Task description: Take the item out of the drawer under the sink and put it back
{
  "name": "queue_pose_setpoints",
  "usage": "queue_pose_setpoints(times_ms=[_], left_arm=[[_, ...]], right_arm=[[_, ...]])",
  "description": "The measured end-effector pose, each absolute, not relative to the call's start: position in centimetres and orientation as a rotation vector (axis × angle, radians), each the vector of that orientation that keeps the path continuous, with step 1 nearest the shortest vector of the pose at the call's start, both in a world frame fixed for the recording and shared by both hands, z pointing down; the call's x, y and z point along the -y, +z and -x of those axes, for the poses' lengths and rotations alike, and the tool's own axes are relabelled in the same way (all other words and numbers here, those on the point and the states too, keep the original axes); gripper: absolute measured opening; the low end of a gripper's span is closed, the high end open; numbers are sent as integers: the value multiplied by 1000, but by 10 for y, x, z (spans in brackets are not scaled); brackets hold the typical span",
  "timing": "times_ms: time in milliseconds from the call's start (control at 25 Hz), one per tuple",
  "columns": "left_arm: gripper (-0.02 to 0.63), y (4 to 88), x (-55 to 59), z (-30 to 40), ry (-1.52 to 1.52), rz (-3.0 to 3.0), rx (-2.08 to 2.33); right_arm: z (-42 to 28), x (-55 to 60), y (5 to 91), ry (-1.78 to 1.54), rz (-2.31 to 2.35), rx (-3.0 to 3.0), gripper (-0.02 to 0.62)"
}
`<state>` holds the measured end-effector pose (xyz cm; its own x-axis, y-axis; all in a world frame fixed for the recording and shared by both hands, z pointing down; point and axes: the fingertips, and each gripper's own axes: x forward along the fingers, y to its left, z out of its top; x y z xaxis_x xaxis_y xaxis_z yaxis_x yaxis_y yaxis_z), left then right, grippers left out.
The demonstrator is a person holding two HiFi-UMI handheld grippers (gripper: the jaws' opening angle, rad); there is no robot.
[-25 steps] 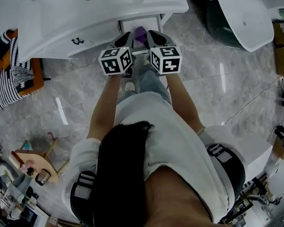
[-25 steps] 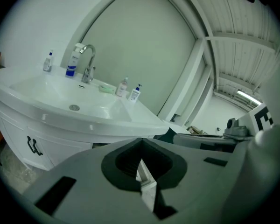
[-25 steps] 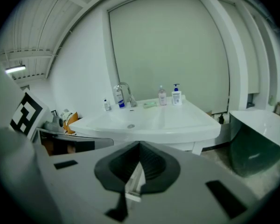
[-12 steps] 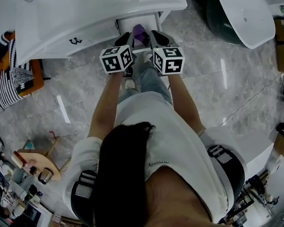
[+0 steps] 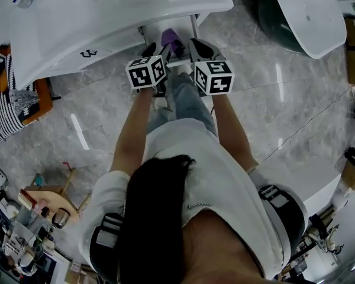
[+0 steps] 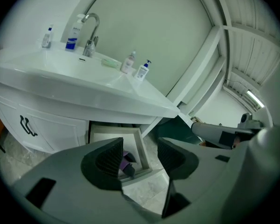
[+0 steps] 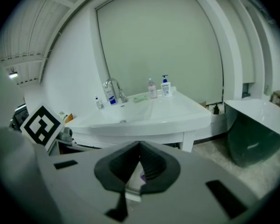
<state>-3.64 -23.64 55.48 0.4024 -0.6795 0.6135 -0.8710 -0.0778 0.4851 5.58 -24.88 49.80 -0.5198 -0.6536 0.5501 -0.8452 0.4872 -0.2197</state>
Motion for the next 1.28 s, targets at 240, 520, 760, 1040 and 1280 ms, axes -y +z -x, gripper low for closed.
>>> queue_pose_setpoints(times_ms=[240, 520, 760, 1040, 1280], left_arm=[[246, 581, 248, 31, 310, -1760, 1316], [263, 620, 265, 29, 376, -1678, 1296], [282, 646, 283, 27, 422, -1650, 1293], [296, 692, 290, 18, 493, -1575, 1225], [303, 720, 301, 12, 609, -1560, 1253]], right_arm=[[-67, 260, 513, 679, -1237, 2319, 15], [-75, 269, 537, 724, -1200, 2298, 15], [-77, 286, 551, 711, -1145, 2318, 15], [-78, 303, 569, 729, -1128, 2315, 15], [-81, 320, 582, 705, -1106, 2304, 15]])
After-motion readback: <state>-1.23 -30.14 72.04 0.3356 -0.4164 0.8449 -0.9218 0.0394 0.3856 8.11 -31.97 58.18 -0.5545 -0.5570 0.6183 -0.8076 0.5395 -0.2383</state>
